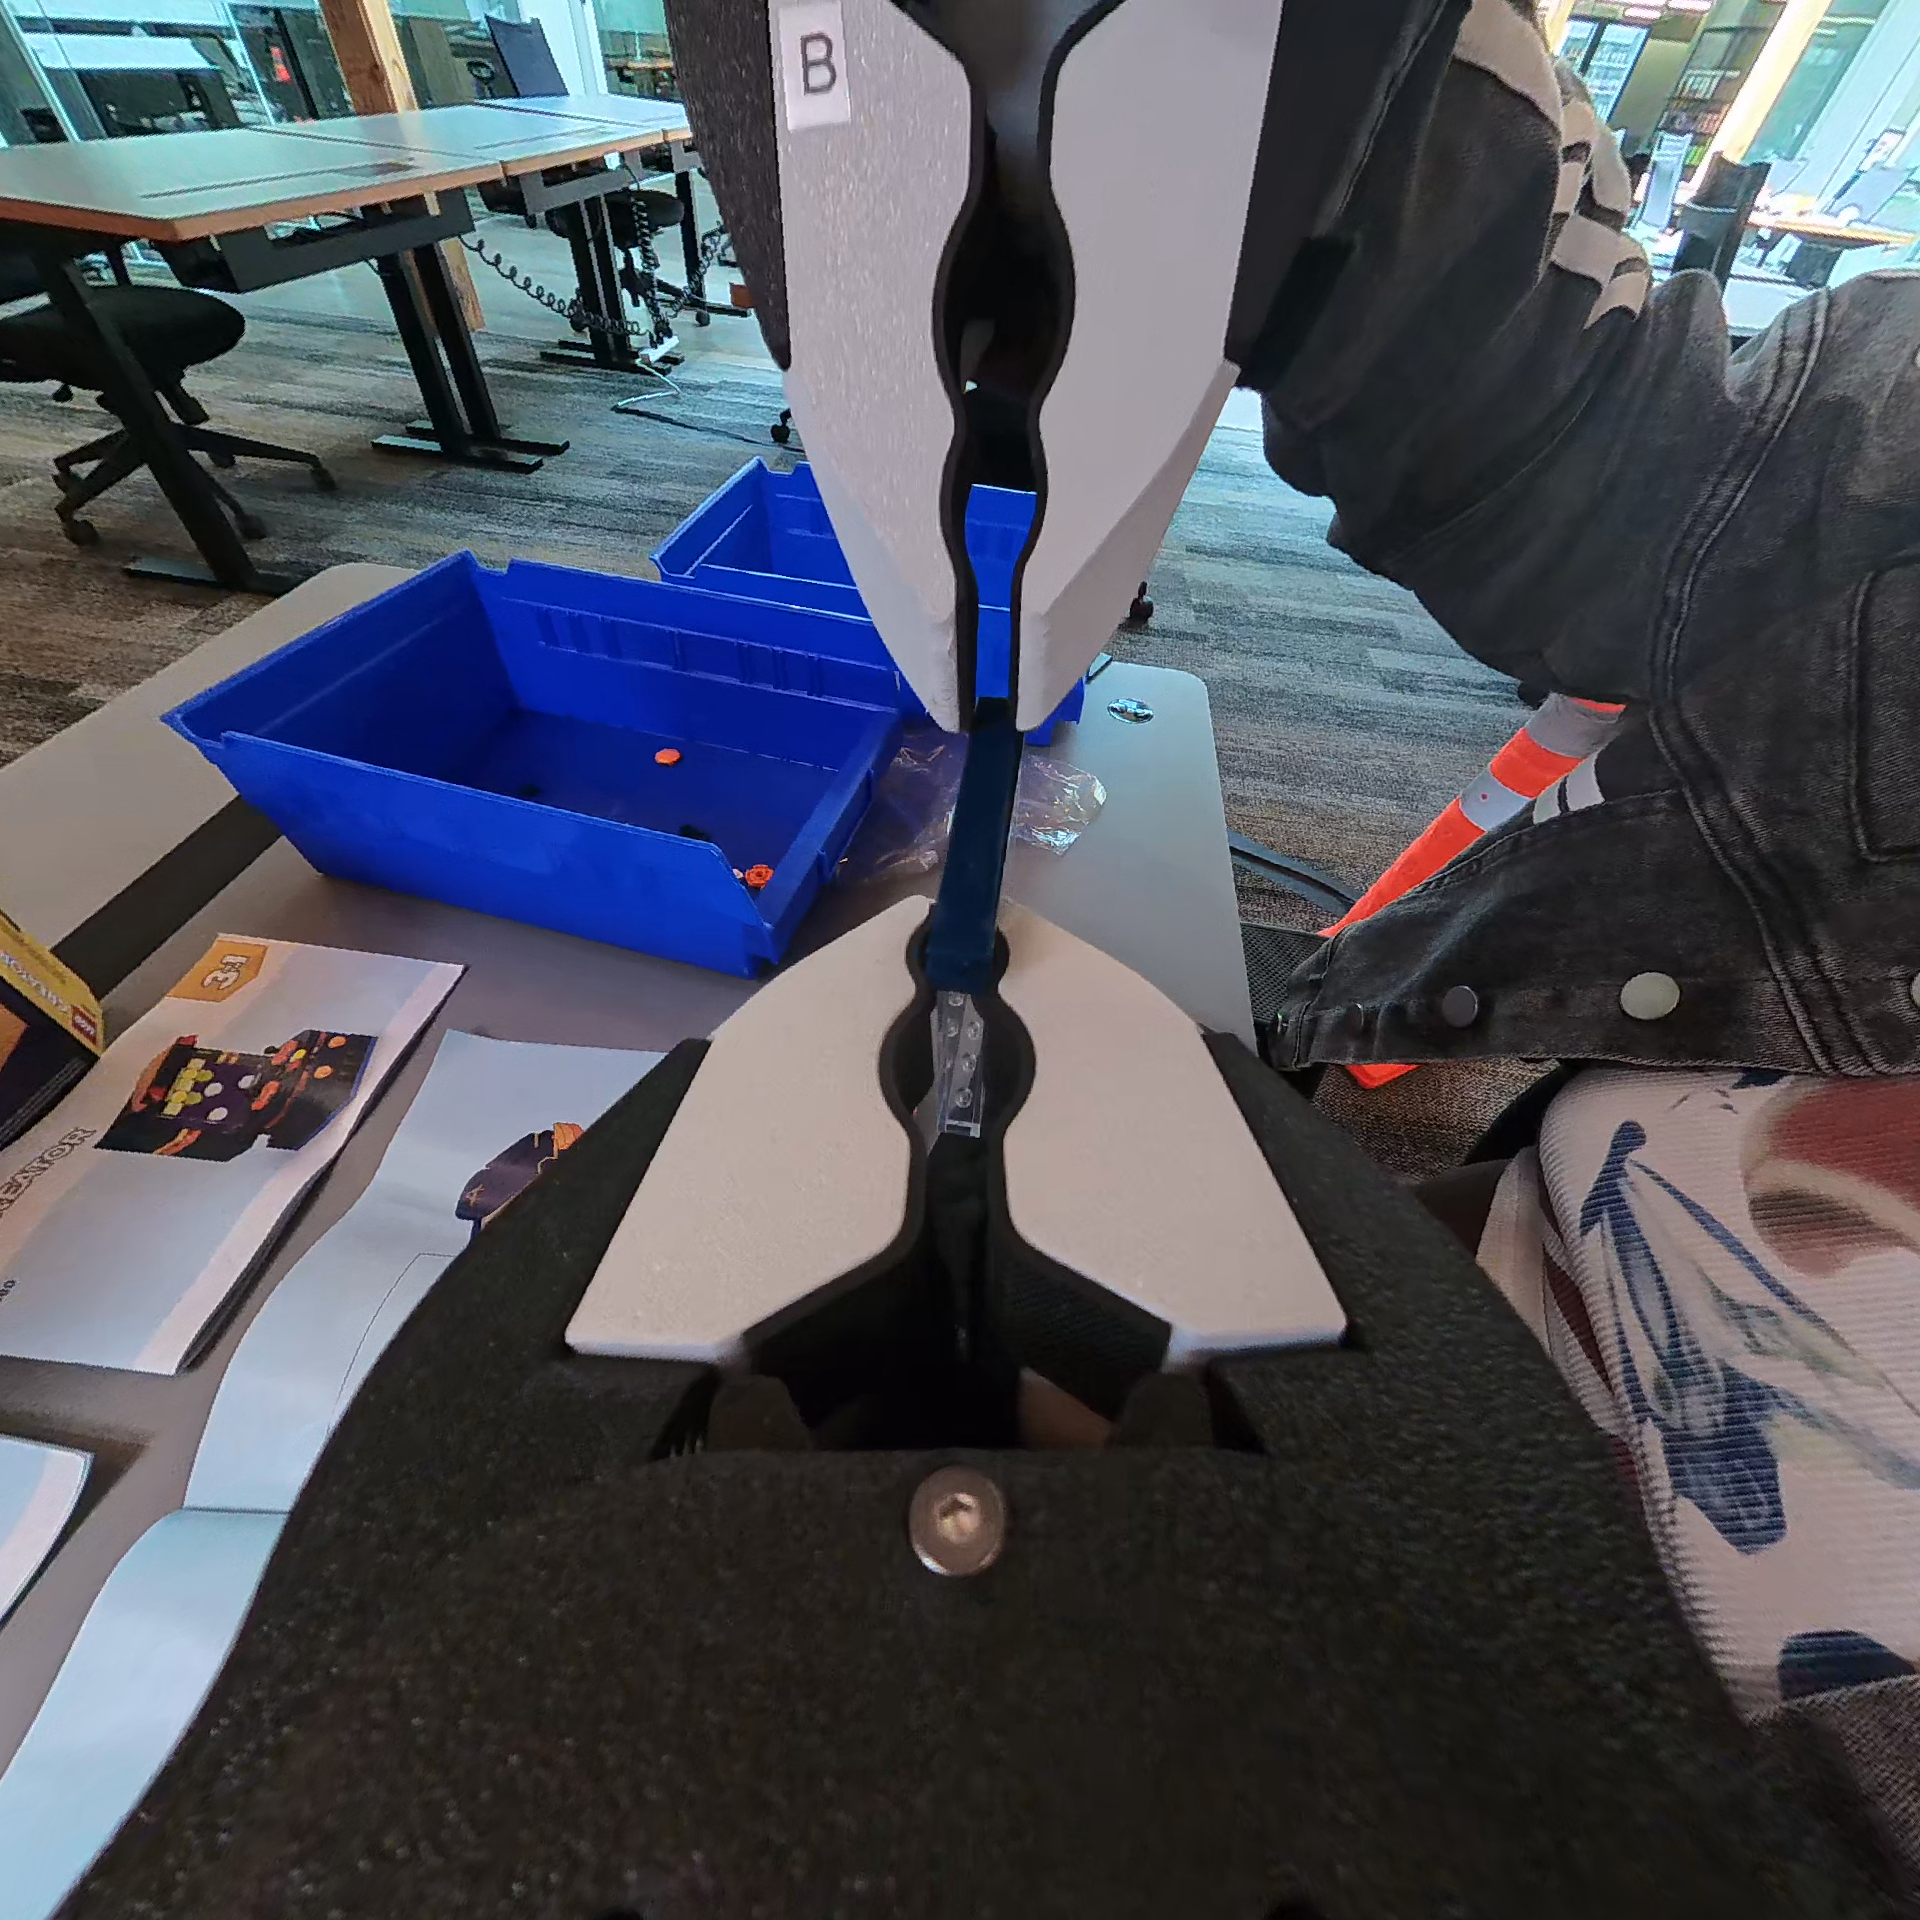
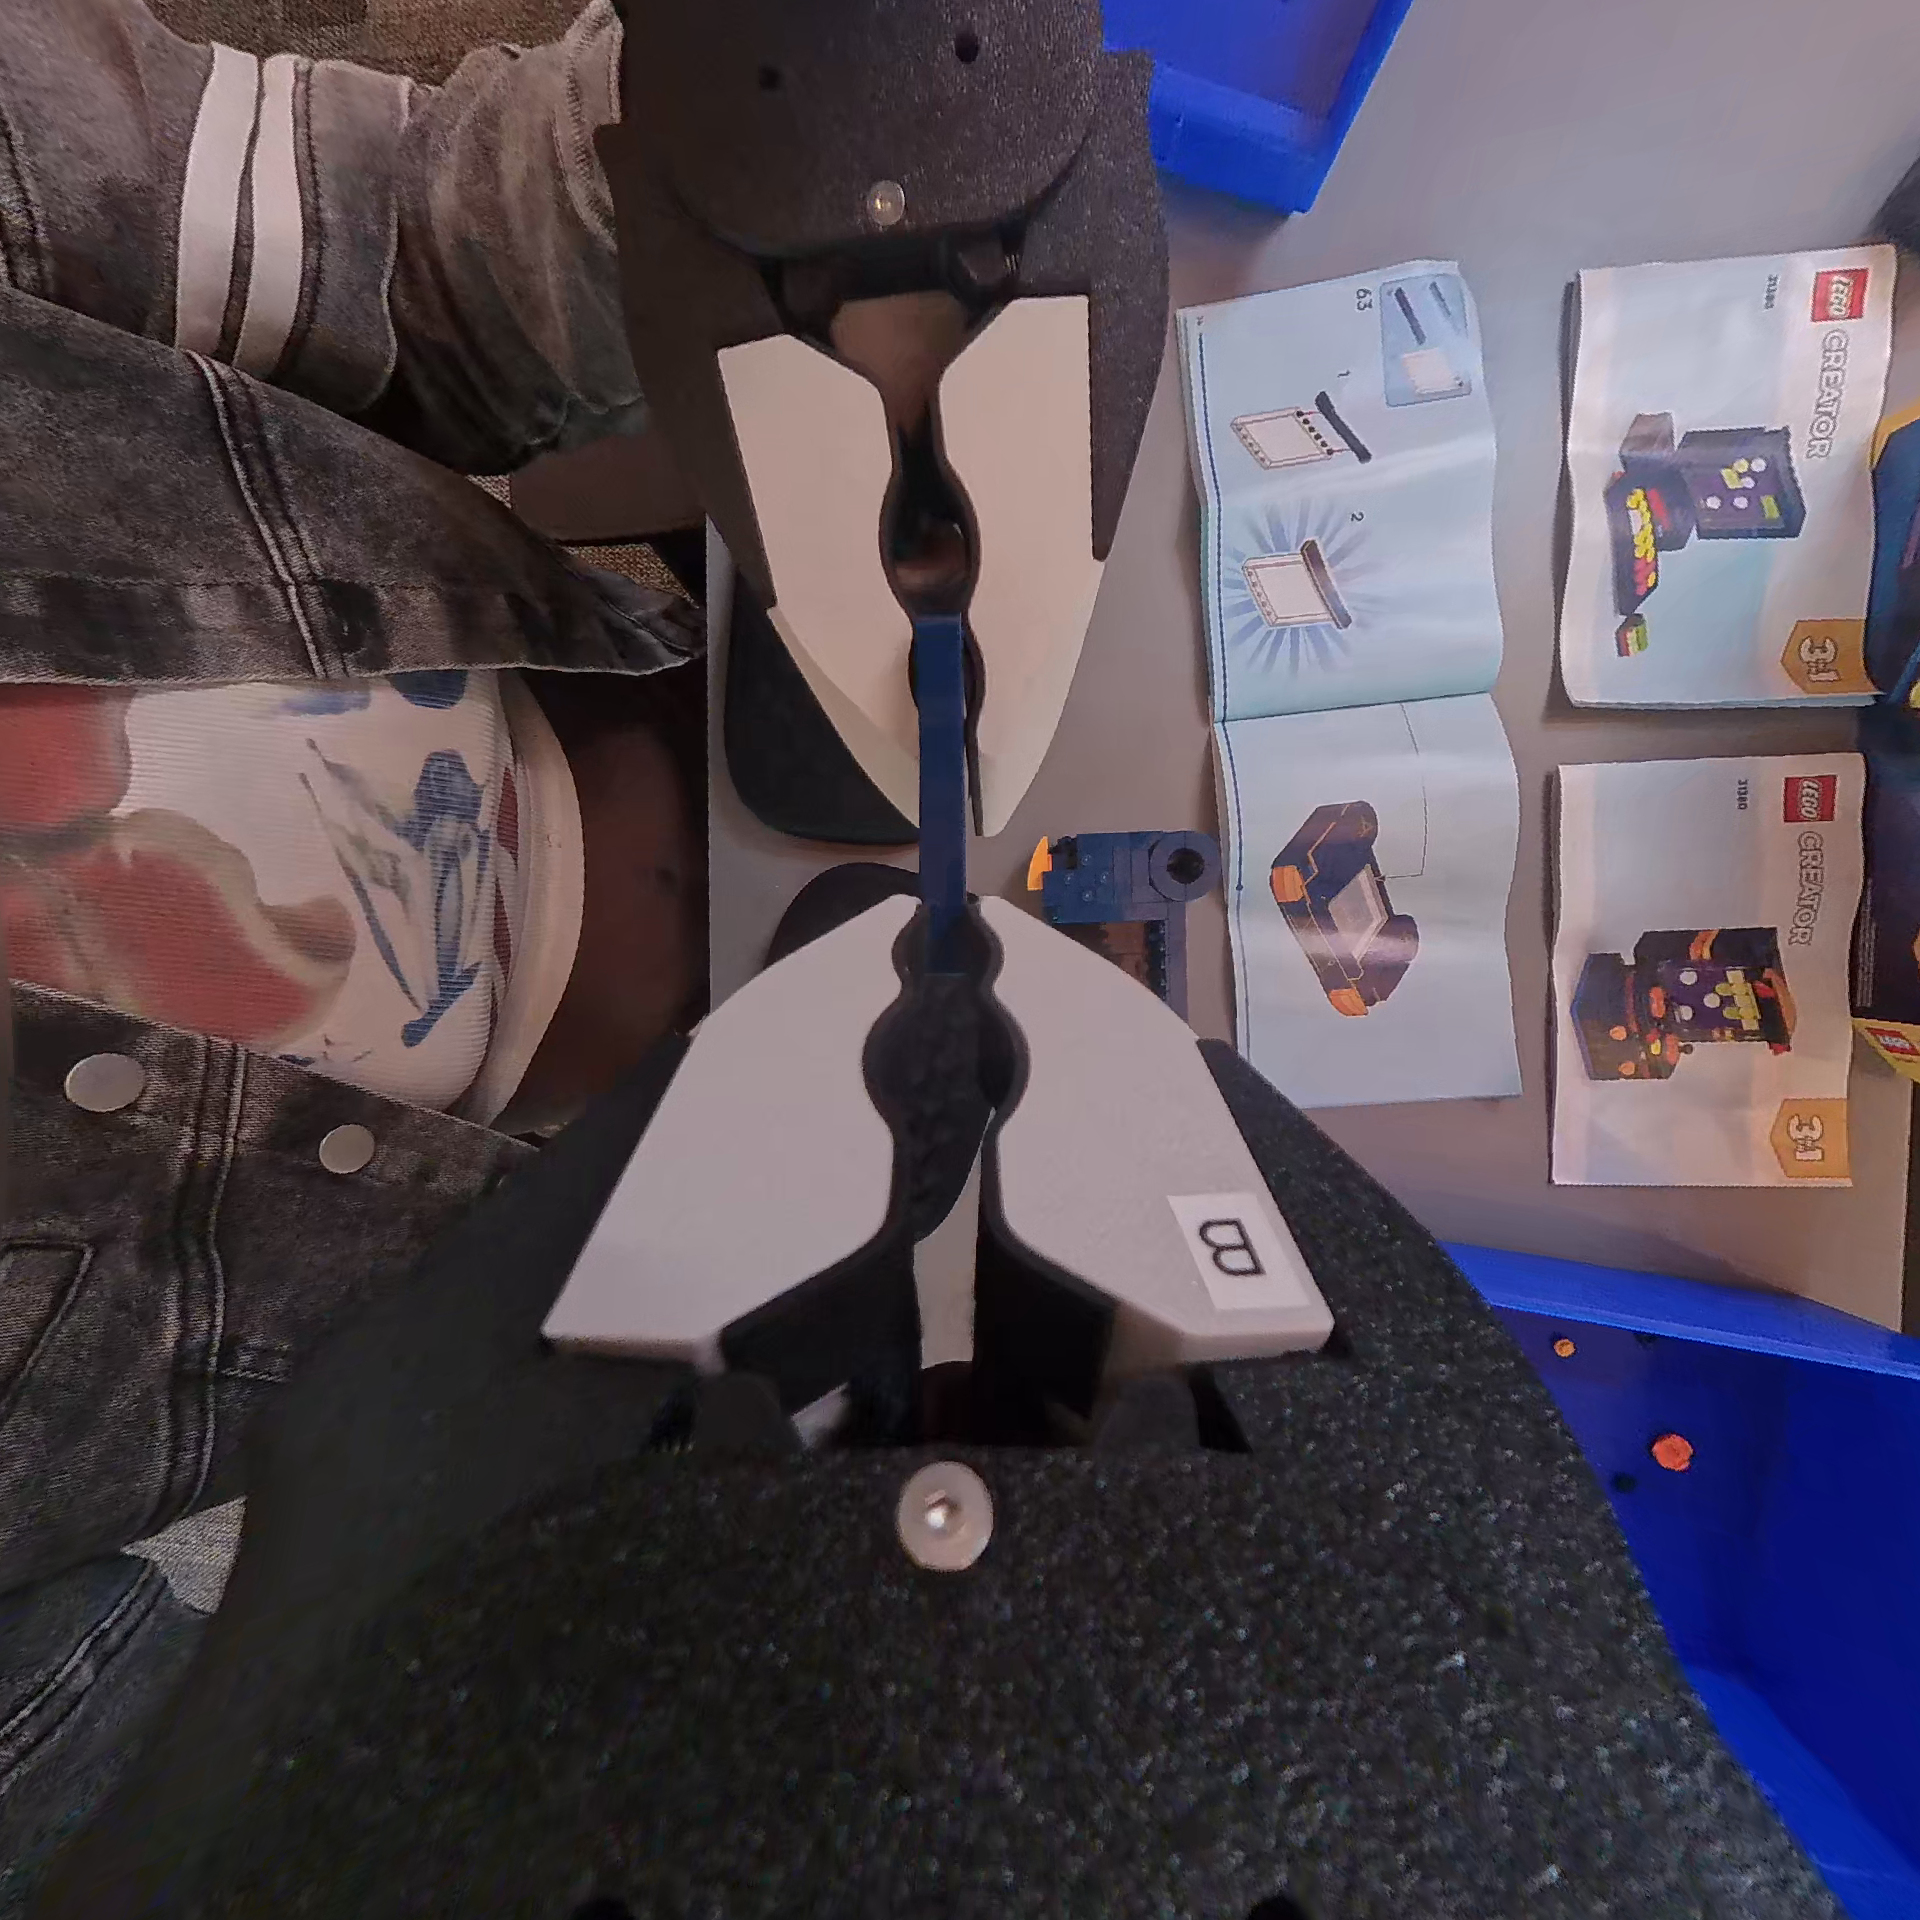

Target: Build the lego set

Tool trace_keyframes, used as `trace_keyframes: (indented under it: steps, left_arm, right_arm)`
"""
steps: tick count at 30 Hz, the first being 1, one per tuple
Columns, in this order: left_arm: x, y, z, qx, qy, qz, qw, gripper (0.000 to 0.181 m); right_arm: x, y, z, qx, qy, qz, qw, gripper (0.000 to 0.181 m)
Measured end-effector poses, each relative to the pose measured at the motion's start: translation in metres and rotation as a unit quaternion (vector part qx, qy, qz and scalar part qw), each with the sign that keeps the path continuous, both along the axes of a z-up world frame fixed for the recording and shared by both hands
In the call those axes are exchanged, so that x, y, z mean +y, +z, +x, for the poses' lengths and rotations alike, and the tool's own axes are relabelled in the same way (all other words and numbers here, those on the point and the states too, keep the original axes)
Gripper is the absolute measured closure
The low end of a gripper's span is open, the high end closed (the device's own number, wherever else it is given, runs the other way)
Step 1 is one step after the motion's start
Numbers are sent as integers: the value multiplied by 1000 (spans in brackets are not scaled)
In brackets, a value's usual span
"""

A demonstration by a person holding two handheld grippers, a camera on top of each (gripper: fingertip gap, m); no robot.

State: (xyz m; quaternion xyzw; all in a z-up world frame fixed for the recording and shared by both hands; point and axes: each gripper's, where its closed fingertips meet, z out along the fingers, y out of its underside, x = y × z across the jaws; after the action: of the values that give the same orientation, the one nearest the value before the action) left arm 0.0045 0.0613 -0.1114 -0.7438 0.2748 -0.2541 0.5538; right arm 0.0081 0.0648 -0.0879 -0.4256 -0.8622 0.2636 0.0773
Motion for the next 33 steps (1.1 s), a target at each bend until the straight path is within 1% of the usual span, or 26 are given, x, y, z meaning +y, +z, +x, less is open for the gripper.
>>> trace_keyframes:
  steps: [16, 22, 24, 25, 26, 27, 28, 29, 30, 31, 33]
  left_arm:
    - [-2, 5, 1, 3, -1, 7, 1000, 177]
    - [-1, 5, 1, 4, -3, 7, 1000, 177]
    - [-1, 6, 0, 4, -2, 8, 1000, 177]
    - [-1, 6, 0, 4, -2, 8, 1000, 177]
    - [-1, 7, 0, 3, -3, 8, 1000, 177]
    - [-1, 8, 0, -1, -6, 8, 1000, 177]
    - [-2, 9, 0, -5, -10, 7, 1000, 177]
    - [-3, 10, 0, -7, -13, 7, 1000, 177]
    - [-3, 11, 0, -7, -14, 6, 1000, 177]
    - [-3, 11, 0, -7, -15, 5, 1000, 177]
    - [-4, 13, 0, -11, -22, 3, 1000, 177]
  right_arm:
    - [-3, 2, 2, 9, 9, 9, 1000, 173]
    - [-4, 3, 2, 18, 15, 10, 1000, 166]
    - [-5, 5, 3, 27, 23, 8, 999, 158]
    - [-8, 8, 3, 39, 35, 6, 999, 148]
    - [-11, 10, 5, 56, 60, 8, 997, 129]
    - [-15, 10, 9, 77, 89, 24, 993, 104]
    - [-15, 8, 11, 108, 117, 56, 986, 83]
    - [-11, 8, 8, 160, 130, 105, 973, 76]
    - [-5, 9, 4, 218, 135, 160, 953, 74]
    - [-2, 9, 0, 275, 144, 207, 928, 68]
    - [-5, 13, -2, 391, 161, 268, 866, 68]
